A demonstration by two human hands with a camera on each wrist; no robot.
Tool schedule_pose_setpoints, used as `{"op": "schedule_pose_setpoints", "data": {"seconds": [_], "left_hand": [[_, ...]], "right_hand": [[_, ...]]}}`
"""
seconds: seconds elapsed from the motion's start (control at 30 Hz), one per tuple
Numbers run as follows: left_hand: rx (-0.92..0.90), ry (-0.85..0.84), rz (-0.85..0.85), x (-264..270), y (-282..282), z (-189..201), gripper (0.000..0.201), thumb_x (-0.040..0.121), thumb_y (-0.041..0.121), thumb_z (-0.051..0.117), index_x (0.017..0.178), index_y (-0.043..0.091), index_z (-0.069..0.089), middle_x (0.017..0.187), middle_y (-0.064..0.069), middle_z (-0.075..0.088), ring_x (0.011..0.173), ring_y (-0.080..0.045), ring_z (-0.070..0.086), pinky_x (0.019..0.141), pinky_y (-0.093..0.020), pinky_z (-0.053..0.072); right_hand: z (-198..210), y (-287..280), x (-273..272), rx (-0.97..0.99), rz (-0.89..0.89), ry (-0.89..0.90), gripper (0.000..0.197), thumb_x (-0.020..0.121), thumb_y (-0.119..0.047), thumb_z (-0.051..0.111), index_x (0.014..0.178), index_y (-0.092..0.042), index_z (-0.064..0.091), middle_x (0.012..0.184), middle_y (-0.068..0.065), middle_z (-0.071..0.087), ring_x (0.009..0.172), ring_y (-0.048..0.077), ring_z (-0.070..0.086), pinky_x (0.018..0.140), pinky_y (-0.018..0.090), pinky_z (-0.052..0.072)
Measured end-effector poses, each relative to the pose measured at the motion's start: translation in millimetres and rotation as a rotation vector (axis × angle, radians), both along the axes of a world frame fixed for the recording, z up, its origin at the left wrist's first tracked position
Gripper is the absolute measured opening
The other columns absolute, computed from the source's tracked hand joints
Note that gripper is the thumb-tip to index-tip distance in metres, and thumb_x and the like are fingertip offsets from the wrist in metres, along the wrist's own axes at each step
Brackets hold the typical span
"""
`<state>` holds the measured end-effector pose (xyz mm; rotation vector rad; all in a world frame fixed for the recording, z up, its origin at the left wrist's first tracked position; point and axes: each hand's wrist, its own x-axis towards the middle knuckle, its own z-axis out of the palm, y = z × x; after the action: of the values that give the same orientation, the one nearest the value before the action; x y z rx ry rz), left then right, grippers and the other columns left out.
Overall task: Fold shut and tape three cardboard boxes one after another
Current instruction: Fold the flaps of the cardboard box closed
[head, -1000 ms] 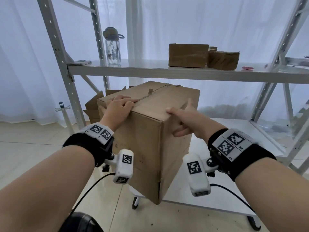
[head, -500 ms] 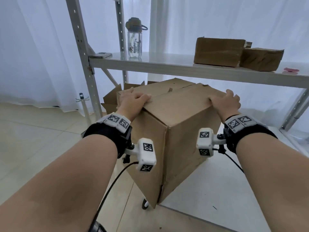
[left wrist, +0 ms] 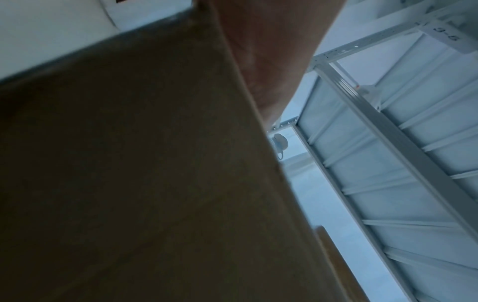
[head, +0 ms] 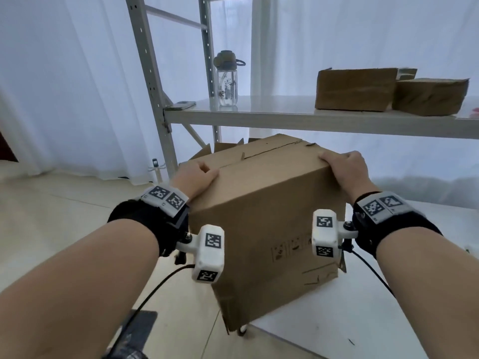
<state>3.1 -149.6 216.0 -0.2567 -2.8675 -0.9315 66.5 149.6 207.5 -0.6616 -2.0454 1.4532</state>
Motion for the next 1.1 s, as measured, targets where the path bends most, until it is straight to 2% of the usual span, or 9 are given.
{"op": "schedule_pose_setpoints", "data": {"seconds": [0.13, 0.23, 0.33, 0.43, 0.57, 0.7, 0.83, 0.97, 1.1], "left_hand": [[-0.038, -0.01, -0.052, 1, -42, 2, 0.027, 0.094, 0.038, 0.054, 0.106, 0.017, 0.066, 0.102, 0.001, 0.058, 0.093, -0.014, 0.051, 0.081, -0.026, 0.036], [-0.009, -0.014, -0.05, 11, -69, -1, 0.022, 0.092, 0.037, 0.059, 0.099, 0.018, 0.067, 0.102, 0.001, 0.059, 0.095, -0.015, 0.051, 0.085, -0.027, 0.037], [-0.013, -0.001, -0.065, 18, -77, -14, 0.027, 0.091, 0.043, 0.058, 0.101, 0.02, 0.068, 0.103, 0.002, 0.06, 0.096, -0.015, 0.053, 0.088, -0.029, 0.042], [0.004, 0.037, -0.095, 27, -68, -23, 0.031, 0.089, 0.046, 0.059, 0.105, 0.022, 0.069, 0.103, 0.004, 0.062, 0.096, -0.014, 0.055, 0.086, -0.029, 0.043], [0.042, 0.066, -0.189, 41, -43, -30, 0.03, 0.09, 0.045, 0.058, 0.107, 0.022, 0.068, 0.1, 0.005, 0.062, 0.094, -0.011, 0.054, 0.082, -0.026, 0.041], [0.008, 0.043, -0.295, 49, -15, -40, 0.035, 0.09, 0.047, 0.056, 0.111, 0.023, 0.068, 0.109, 0.003, 0.066, 0.1, -0.014, 0.057, 0.091, -0.032, 0.046], [-0.016, 0.064, -0.33, 56, -1, -36, 0.037, 0.09, 0.049, 0.056, 0.111, 0.021, 0.068, 0.105, 0.003, 0.064, 0.094, -0.013, 0.056, 0.084, -0.029, 0.044], [0.022, 0.131, -0.311, 65, 0, -19, 0.036, 0.088, 0.05, 0.059, 0.108, 0.022, 0.067, 0.098, 0.005, 0.059, 0.093, -0.014, 0.054, 0.08, -0.027, 0.04], [-0.025, 0.197, -0.309, 77, 1, -16, 0.04, 0.087, 0.052, 0.058, 0.109, 0.021, 0.067, 0.103, 0.001, 0.063, 0.094, -0.016, 0.055, 0.079, -0.027, 0.039]], "right_hand": [[0, -37, 16, -0.016, -0.032, 0.065, 0.034, 0.079, -0.042, 0.064, 0.093, -0.014, 0.051, 0.085, -0.004, 0.049, 0.086, 0.018, 0.048, 0.069, 0.031, 0.037], [-1, -64, 30, 0.066, -0.017, 0.044, 0.026, 0.078, -0.04, 0.062, 0.078, -0.015, 0.055, 0.076, -0.003, 0.053, 0.074, 0.015, 0.049, 0.068, 0.032, 0.038], [-4, -80, 50, 0.142, -0.049, 0.03, 0.034, 0.078, -0.034, 0.062, 0.057, -0.015, 0.043, 0.058, -0.001, 0.044, 0.059, 0.016, 0.042, 0.056, 0.029, 0.033], [-2, -78, 73, 0.178, -0.097, 0.009, 0.044, 0.078, -0.032, 0.062, 0.05, -0.017, 0.033, 0.05, 0.001, 0.031, 0.053, 0.019, 0.033, 0.054, 0.031, 0.029], [7, -59, 104, 0.235, -0.172, -0.035, 0.046, 0.078, -0.03, 0.063, 0.048, -0.016, 0.031, 0.049, 0.002, 0.029, 0.053, 0.021, 0.031, 0.054, 0.034, 0.028], [6, -39, 134, 0.28, -0.251, -0.077, 0.048, 0.08, -0.03, 0.063, 0.047, -0.014, 0.032, 0.046, 0.001, 0.031, 0.05, 0.021, 0.032, 0.052, 0.033, 0.027], [3, -31, 153, 0.257, -0.286, -0.107, 0.044, 0.08, -0.032, 0.065, 0.052, -0.012, 0.037, 0.051, 0.003, 0.035, 0.052, 0.02, 0.036, 0.052, 0.032, 0.029], [10, -33, 166, 0.255, -0.331, -0.07, 0.033, 0.081, -0.034, 0.064, 0.067, -0.005, 0.054, 0.061, 0.007, 0.049, 0.057, 0.02, 0.044, 0.055, 0.031, 0.033], [9, -33, 177, 0.353, -0.334, -0.164, 0.038, 0.081, -0.04, 0.064, 0.075, -0.003, 0.058, 0.063, 0.006, 0.053, 0.058, 0.019, 0.048, 0.05, 0.029, 0.032]]}}
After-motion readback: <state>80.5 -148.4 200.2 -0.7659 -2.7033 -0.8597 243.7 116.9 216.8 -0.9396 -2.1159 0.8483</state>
